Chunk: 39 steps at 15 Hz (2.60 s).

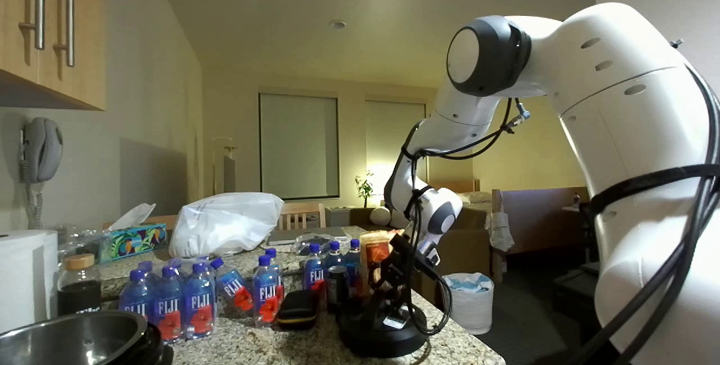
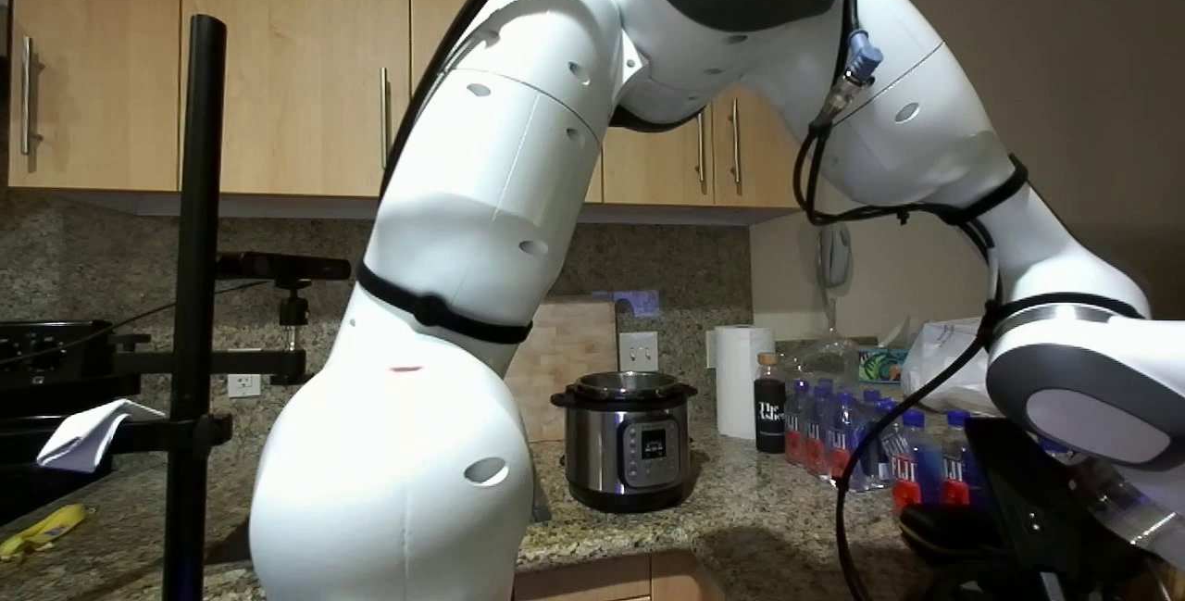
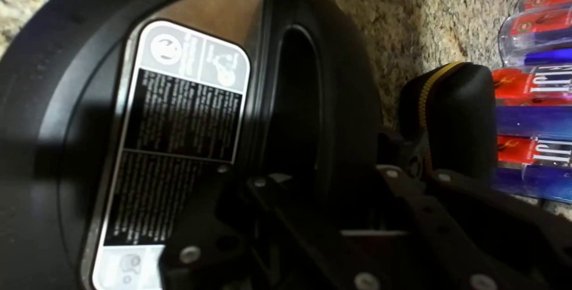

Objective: Put the black lid on the rice cooker

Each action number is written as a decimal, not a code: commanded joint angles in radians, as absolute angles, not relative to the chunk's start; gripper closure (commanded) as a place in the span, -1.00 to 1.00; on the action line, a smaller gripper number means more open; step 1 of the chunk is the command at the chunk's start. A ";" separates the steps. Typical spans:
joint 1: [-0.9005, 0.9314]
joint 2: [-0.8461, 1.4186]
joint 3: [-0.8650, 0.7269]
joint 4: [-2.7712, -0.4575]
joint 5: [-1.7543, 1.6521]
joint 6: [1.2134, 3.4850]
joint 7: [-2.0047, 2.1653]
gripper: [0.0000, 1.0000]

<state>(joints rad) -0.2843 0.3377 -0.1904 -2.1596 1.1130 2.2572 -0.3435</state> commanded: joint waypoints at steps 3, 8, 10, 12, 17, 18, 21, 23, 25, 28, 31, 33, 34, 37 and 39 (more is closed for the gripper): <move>-0.267 0.287 -0.199 -2.198 1.073 2.274 -0.323 0.98; -0.244 0.255 -0.205 -2.214 0.950 2.287 -0.259 0.97; -0.244 0.251 -0.200 -2.215 0.931 2.289 -0.255 0.96; -0.246 0.244 -0.195 -2.217 0.933 2.291 -0.264 0.97; -0.248 0.221 -0.190 -2.228 0.951 2.289 -0.276 0.97; -0.248 0.209 -0.191 -2.234 0.952 2.290 -0.279 0.97; -0.245 0.168 -0.195 -2.255 0.947 2.299 -0.280 0.99; -0.248 0.141 -0.197 -2.268 0.953 2.298 -0.287 0.97; -0.252 0.115 -0.200 -2.281 0.962 2.291 -0.297 0.98; -0.259 0.091 -0.204 -2.289 0.984 2.268 -0.319 0.98; -0.267 0.083 -0.209 -2.289 1.018 2.235 -0.351 0.98; -0.264 0.077 -0.210 -2.290 1.026 2.227 -0.362 0.98; -0.261 0.072 -0.209 -2.290 1.019 2.230 -0.357 0.98; -0.245 0.027 -0.206 -2.310 0.978 2.247 -0.333 0.98; -0.236 -0.002 -0.203 -2.320 0.972 2.253 -0.333 0.98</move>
